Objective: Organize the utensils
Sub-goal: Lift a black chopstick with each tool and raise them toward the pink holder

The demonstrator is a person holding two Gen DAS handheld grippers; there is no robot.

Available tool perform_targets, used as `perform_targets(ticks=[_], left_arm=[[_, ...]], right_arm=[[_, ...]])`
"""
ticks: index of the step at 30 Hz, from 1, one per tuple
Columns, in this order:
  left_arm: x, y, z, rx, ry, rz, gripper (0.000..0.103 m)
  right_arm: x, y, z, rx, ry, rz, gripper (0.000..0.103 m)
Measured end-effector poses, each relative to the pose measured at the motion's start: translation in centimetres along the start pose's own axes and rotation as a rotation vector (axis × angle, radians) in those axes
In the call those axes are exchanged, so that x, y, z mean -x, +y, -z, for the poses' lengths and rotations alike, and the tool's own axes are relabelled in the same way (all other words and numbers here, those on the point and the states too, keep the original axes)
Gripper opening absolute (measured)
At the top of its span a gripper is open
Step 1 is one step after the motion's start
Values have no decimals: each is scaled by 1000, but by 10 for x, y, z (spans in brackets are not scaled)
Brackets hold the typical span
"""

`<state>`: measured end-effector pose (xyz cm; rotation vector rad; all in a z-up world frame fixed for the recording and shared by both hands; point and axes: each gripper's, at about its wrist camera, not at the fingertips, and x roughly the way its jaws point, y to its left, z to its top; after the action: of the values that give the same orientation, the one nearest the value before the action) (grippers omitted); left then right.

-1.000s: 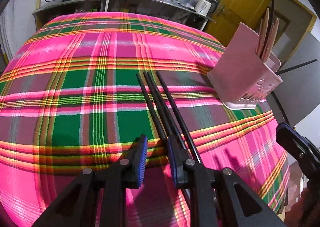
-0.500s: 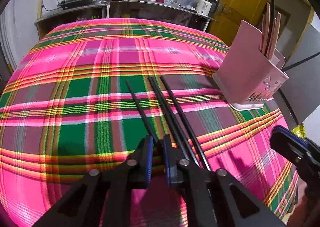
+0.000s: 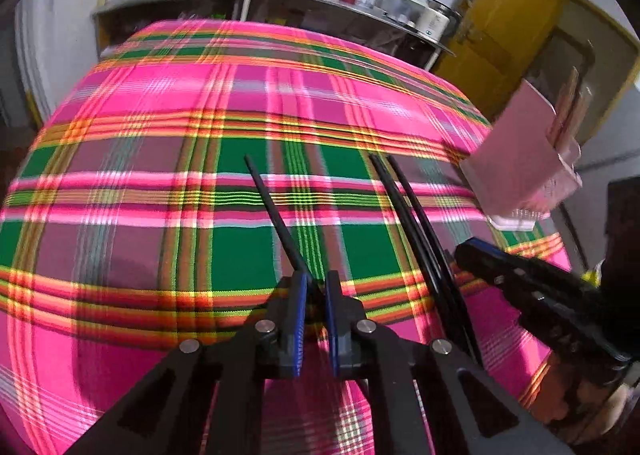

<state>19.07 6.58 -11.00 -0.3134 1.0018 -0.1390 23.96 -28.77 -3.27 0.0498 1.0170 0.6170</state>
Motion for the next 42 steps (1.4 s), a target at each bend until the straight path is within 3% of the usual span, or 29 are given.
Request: perform_targets(ticks=[7, 15, 18, 23, 29, 42], left_arm=[[-10, -1, -11, 52, -2, -16, 10], [-18, -10, -19, 2, -17, -62, 11], [-20, -16, -21, -32, -19, -86, 11], [-21, -19, -23, -52, -2, -84, 7], [-3, -21, -23, -49, -26, -34, 5], [84, -53, -34, -120, -171, 72, 5]], right_arm=[[-23, -2, -9, -4, 39, 27, 15], [-34, 4, -22, 21, 54, 61, 14], [-37, 5, -26, 41, 62, 85, 7], [-37, 3, -32, 16, 78, 59, 6], [-11, 7, -24, 13, 36, 34, 5], [79, 17, -31, 29, -133, 12, 5]])
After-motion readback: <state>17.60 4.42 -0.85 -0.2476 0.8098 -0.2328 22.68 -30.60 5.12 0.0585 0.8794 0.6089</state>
